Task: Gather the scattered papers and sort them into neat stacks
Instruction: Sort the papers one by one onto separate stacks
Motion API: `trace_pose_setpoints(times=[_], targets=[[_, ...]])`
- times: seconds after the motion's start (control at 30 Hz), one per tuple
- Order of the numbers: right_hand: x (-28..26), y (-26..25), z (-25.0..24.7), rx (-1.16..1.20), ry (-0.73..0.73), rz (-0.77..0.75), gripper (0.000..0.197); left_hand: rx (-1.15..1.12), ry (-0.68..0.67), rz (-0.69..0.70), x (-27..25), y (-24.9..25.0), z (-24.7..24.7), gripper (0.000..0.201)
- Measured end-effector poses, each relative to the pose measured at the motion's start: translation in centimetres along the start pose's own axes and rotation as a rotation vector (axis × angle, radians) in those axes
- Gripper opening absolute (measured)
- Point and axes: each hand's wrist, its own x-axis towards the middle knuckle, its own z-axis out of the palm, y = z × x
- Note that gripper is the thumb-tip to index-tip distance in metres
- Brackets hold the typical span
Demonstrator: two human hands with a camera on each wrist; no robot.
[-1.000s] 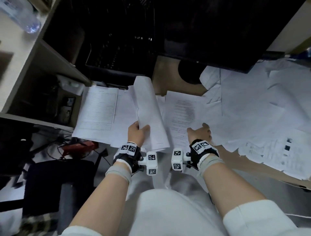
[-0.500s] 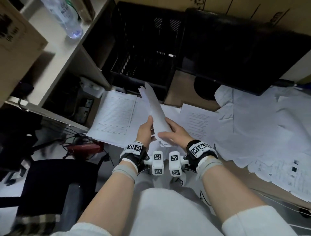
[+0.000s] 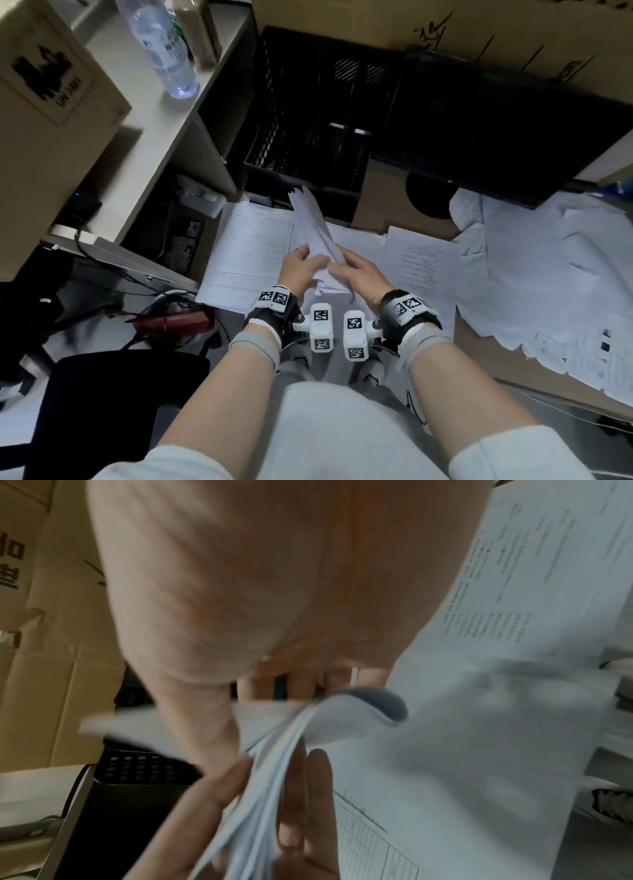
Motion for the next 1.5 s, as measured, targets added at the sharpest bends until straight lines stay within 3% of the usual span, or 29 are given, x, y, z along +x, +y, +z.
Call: trace_pose_setpoints(times=[0.03,0.07,0.17,0.23,0.37,0.63,0.73,0.87,0.97,1.1,1.2,1.27,1.37,1.43,1.5], targets=[[0.2,-0.3,0.5,0.024,0.091,0.020,0.016,0.008,-0.010,0.012,0.1,0.0,-0.5,0.011],[0.5,-0.3,0.9,0.038,0.199,0.050,0.009,0.036,0.001,0.035,0.7,-0.4,-1.1,0.017],[1.6,0.8,1.2,0.055,0.521,0.145,0.026,0.115,0.092,0.081,1.9,-1.6,-3.2,0.041],[2.1,2.0,1.1,0.079,0.619,0.204,0.036,0.134,0.141,0.073,2.4,-2.2,-4.5,0.031],[1.9,3.2,1.3,0.102,0.672,0.326,0.022,0.168,0.207,0.063,3.2,-3.2,-6.5,0.019],[3.4,9.6,2.4,0.069,0.805,0.559,0.038,0.246,0.353,0.029,5.2,-5.7,-10.4,0.028],[3.9,11.1,3.8,0.144,0.755,0.602,0.032,0.270,0.350,0.010,5.2,-6.5,-11.3,0.025],[5.0,13.1,5.0,0.195,0.595,0.625,0.005,0.288,0.339,0.010,4.5,-6.3,-11.7,0.023],[5.1,12.4,5.6,0.107,0.647,0.666,0.039,0.312,0.303,0.016,3.9,-5.5,-12.0,0.022],[3.4,8.8,5.7,-0.046,0.784,0.705,0.069,0.321,0.243,0.044,3.6,-5.1,-11.7,0.023],[2.9,7.4,5.2,-0.198,0.877,0.507,0.081,0.282,0.198,0.060,3.2,-4.0,-10.8,0.024],[3.0,6.6,4.9,-0.122,0.744,0.266,0.067,0.234,0.138,0.049,2.9,-3.3,-9.9,0.028],[3.0,4.6,5.2,0.052,0.367,0.022,0.042,0.168,0.060,0.049,2.9,-2.9,-8.7,0.031],[3.0,3.7,5.5,0.078,0.241,-0.038,0.046,0.128,0.045,0.036,3.0,-2.8,-8.0,0.038],[3.1,3.4,5.4,0.063,0.170,-0.061,0.063,0.091,0.020,0.023,2.8,-2.2,-7.4,0.032]])
